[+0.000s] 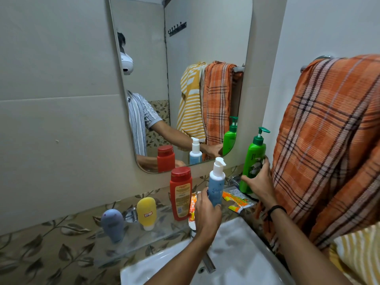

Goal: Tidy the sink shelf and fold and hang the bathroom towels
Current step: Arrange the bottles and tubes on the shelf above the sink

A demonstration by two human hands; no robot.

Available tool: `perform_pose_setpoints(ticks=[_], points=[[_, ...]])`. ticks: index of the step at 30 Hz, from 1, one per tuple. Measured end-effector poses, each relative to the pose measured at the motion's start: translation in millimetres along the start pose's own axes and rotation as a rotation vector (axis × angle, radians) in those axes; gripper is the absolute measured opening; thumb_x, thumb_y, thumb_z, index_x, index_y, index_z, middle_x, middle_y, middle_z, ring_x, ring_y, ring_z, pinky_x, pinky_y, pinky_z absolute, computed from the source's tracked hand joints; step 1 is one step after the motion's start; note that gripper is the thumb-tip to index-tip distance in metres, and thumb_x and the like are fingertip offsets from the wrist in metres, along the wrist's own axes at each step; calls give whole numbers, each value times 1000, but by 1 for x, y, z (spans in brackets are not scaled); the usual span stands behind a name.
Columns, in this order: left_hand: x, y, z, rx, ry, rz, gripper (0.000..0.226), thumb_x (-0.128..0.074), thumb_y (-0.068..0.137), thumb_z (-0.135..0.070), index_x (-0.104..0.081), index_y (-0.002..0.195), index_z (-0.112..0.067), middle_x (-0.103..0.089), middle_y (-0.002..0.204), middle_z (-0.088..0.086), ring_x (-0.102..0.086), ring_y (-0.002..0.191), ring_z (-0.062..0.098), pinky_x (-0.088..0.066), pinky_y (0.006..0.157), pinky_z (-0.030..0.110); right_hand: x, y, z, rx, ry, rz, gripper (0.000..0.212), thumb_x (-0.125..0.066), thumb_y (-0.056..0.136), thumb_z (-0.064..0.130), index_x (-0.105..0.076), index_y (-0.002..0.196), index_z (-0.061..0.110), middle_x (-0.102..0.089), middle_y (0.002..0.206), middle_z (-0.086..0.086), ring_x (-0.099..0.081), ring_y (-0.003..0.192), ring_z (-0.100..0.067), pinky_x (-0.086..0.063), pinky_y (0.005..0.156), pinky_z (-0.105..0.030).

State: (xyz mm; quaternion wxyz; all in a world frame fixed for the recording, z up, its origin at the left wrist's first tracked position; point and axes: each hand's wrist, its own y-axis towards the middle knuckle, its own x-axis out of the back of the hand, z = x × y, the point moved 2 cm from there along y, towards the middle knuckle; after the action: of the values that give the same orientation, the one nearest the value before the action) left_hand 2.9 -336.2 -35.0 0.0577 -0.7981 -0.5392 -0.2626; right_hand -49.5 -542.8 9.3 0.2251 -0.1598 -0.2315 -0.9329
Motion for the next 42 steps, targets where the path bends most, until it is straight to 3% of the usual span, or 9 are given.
perform_pose_setpoints(ticks=[5, 11, 16, 23, 27, 32, 37, 40, 42], points=[[2, -2, -4, 8, -44, 10, 62, -69, 87, -17, -45, 143, -21, -54, 132, -4, -53, 122, 16, -50, 98, 33, -8, -8, 5, 23, 46, 21, 109, -86, 70, 10, -18, 155, 17, -40, 151, -10, -46, 133, -27, -39, 108, -36], [2, -5, -9, 23, -107, 13, 64, -70, 88, -34, -43, 145, -21, -52, 133, -4, -53, 120, 17, -49, 102, 39, -21, -10, 8, 19, 136, 51, 107, -87, 67, 9, -22, 151, 21, -45, 146, -8, -48, 132, -27, -42, 111, -49], [2, -7, -10, 26, -75, 7, 61, -66, 93, -31, -41, 147, -21, -52, 137, -4, -51, 125, 16, -47, 104, 36, -14, -3, 3, 33, 100, 28, 110, -89, 64, 9, -23, 151, 21, -44, 148, -9, -48, 133, -27, -42, 111, -49], [0, -8, -7, 39, -89, 13, 65, -66, 93, -32, -37, 151, -20, -49, 143, -3, -49, 131, 19, -47, 107, 41, -4, 1, 0, 44, 55, -12, 107, -87, 66, 8, -24, 151, 21, -48, 146, -8, -52, 128, -26, -42, 103, -36], [-1, -11, -9, 45, -141, 2, 73, -69, 92, -22, -30, 153, -20, -42, 151, -2, -43, 139, 20, -44, 112, 42, -6, 1, -3, 28, 19, -22, 109, -89, 64, 14, -23, 151, 23, -48, 145, -7, -52, 128, -28, -45, 106, -45], [2, -18, -13, 27, -157, -25, 78, -67, 92, -14, -24, 156, -21, -33, 157, -2, -37, 143, 20, -42, 113, 36, -8, 1, -4, 24, 18, -13, 104, -89, 66, 15, -26, 149, 22, -49, 141, -7, -54, 122, -28, -48, 101, -46], [2, -41, -20, 8, -214, -144, 77, -67, 89, -11, -26, 153, -28, -32, 155, -8, -40, 138, 17, -49, 102, 39, -10, 1, -5, 22, 24, -10, 103, -88, 68, 13, -26, 150, 19, -47, 142, -8, -52, 126, -28, -46, 103, -43], [-1, -65, -21, -158, -224, -236, 65, -63, 84, -2, -41, 137, -32, -42, 141, -9, -42, 129, 2, -43, 101, 22, -11, -1, -5, 18, 15, -17, 104, -88, 68, 15, -24, 151, 20, -47, 143, -8, -52, 126, -28, -47, 103, -47], [-4, -76, -23, -359, -153, -196, 59, -61, 81, 0, -45, 123, -38, -47, 129, -10, -40, 122, -8, -35, 99, 7, -11, -2, -5, 19, 5, -27, 105, -89, 67, 17, -24, 150, 20, -48, 142, -9, -53, 126, -30, -48, 103, -49]])
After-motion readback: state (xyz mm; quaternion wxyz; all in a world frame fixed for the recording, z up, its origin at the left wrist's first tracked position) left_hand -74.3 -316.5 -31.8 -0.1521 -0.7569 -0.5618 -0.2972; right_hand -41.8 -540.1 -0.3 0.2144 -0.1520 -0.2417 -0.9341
